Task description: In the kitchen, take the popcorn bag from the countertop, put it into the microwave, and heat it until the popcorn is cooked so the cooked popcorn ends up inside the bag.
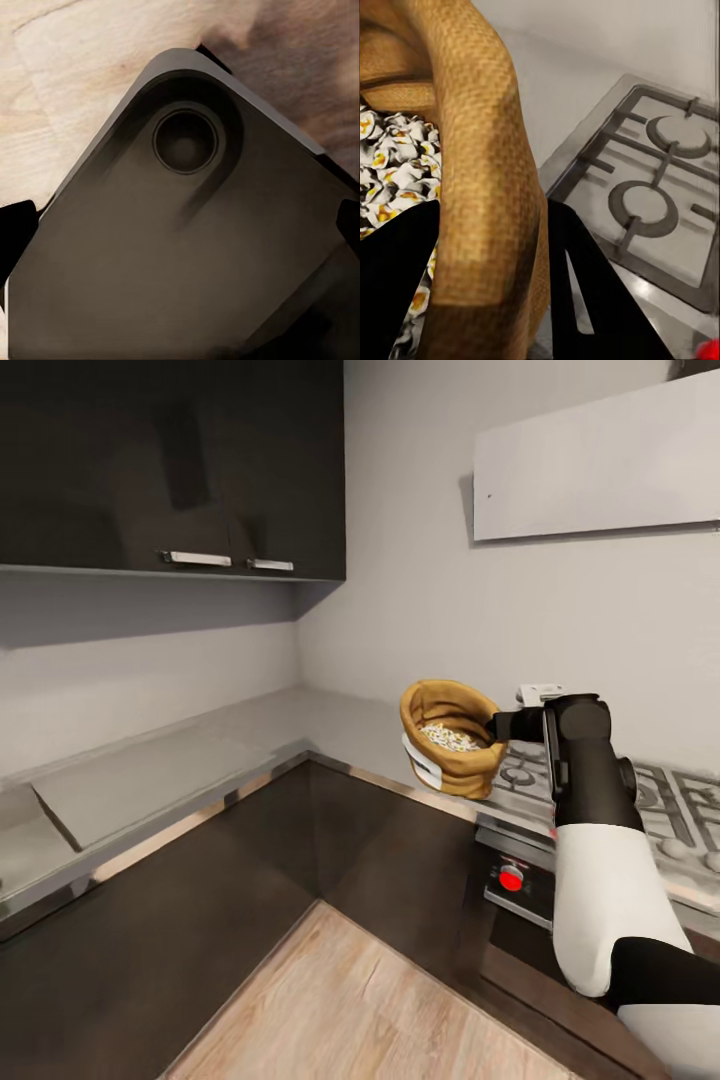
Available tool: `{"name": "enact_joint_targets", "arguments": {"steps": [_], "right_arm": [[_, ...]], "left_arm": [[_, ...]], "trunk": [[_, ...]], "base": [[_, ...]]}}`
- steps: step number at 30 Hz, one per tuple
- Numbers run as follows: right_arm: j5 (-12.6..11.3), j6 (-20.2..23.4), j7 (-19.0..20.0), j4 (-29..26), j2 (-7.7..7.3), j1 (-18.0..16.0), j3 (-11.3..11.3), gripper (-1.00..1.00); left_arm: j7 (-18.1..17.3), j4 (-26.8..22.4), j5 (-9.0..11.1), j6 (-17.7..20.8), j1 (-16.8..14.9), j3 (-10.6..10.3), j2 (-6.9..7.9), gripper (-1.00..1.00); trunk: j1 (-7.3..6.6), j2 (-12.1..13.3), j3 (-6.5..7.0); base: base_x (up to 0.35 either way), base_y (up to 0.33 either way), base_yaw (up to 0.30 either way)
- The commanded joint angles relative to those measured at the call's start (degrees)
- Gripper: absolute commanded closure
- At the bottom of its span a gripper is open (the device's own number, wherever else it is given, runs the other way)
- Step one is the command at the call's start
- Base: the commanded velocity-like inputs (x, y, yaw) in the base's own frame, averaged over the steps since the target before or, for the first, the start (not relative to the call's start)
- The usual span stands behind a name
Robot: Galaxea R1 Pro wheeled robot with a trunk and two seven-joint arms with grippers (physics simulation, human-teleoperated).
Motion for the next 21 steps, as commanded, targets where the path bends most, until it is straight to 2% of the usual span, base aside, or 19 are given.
{"name": "enact_joint_targets", "arguments": {"steps": [1, 8, 9, 10, 12, 15, 19, 21], "right_arm": [[0.6, 0.1, 0.4, 0.0, 0.04, -0.1, -0.1, 1.00], [0.8, 0.1, 0.1, 0.8, -0.70, 0.1, -0.2, 1.00], [0.8, 0.1, 0.2, 2.0, -1.19, 0.1, -0.2, 1.00], [0.7, 0.1, 0.2, 4.3, -2.74, 0.1, -0.2, 1.00], [0.6, 0.1, 0.2, 6.2, -3.81, 0.1, -0.4, 1.00], [0.6, 0.1, 0.2, 6.5, -4.32, 0.1, -2.9, 1.00], [0.6, 0.1, 0.2, 6.0, -4.38, 0.1, -4.1, 1.00], [0.6, 0.1, 0.2, 6.0, -4.91, 0.1, -6.1, 1.00]], "left_arm": [[0.2, 0.0, 0.0, -0.1, 0.0, 0.0, -0.02, -1.00], [0.2, -0.1, 0.0, -0.2, 0.0, 0.0, -0.11, -1.00], [0.2, -0.1, 0.0, -0.2, 0.0, -0.1, -0.24, -1.00], [0.2, -0.1, 0.0, -0.2, 0.0, -0.1, -0.47, -1.00], [0.2, -0.1, -0.1, -0.1, 0.0, -0.1, -0.54, -1.00], [0.2, -0.1, -0.1, -0.2, 0.0, -0.1, -0.56, -1.00], [0.2, -0.1, -0.1, -0.1, 0.0, -0.1, -0.79, -1.00], [0.2, -0.1, -0.1, -0.1, 0.0, -0.1, -0.82, -1.00]], "trunk": [[-0.04, 0.0, -0.06], [-0.04, 0.0, -0.06], [-0.04, 0.0, -0.06], [-0.04, 0.0, -0.06], [-0.04, 0.0, -0.06], [-0.04, 0.0, -0.06], [-0.04, 0.0, -0.06], [-0.04, 0.0, -0.06]], "base": [[-0.349, 0.000, -0.080], [-0.349, 0.000, -0.264], [-0.349, 0.000, -0.293], [-0.349, 0.000, -0.294], [-0.349, 0.000, -0.294], [-0.349, 0.000, -0.294], [-0.349, 0.000, -0.294], [-0.349, 0.000, -0.294]]}}
